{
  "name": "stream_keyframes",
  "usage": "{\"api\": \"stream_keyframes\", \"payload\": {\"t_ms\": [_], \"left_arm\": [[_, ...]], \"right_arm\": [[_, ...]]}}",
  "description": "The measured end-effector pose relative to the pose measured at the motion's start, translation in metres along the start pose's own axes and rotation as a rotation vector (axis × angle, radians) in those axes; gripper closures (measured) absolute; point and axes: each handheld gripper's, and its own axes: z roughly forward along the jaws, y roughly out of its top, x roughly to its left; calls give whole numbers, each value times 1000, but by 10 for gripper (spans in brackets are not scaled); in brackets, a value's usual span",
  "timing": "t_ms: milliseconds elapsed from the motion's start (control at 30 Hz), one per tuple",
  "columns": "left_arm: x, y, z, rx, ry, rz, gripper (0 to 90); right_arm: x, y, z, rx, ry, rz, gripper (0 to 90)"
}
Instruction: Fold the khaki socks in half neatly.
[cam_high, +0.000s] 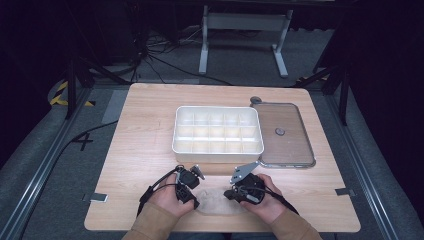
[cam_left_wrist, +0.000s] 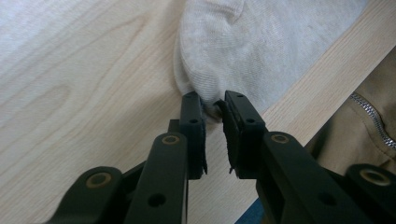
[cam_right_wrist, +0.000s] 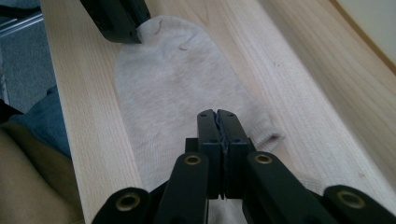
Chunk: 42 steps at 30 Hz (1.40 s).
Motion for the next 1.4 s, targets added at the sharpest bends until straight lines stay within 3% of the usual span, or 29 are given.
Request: {"api": "stream_keyframes", "payload": {"t_ms": [267,400,500,800,1167,1300,1400], "left_arm": [[1,1,3,9,-18,-11,758],[1,2,8,5,-93,-24,815],[-1,2,9,2,-92,-12,883],[-4,2,3,-31,-49,9,895],[-7,0,-19,-141,-89,43,896],[-10,1,-22,-141,-89,51,896],[-6,0,-18,-89,-72,19,891]], "right_arm": [[3,-1,9,55,-13,-21,899],[1,-3,10,49,4,-12,900],[1,-4,11,38,-1,-21,900],[3,-5,10,32,-7,-31,900],[8,-8,13,-12,10,-19,900],[10,-7,15,-19,8,-24,900],[9,-8,14,-24,19,-13,900]]}}
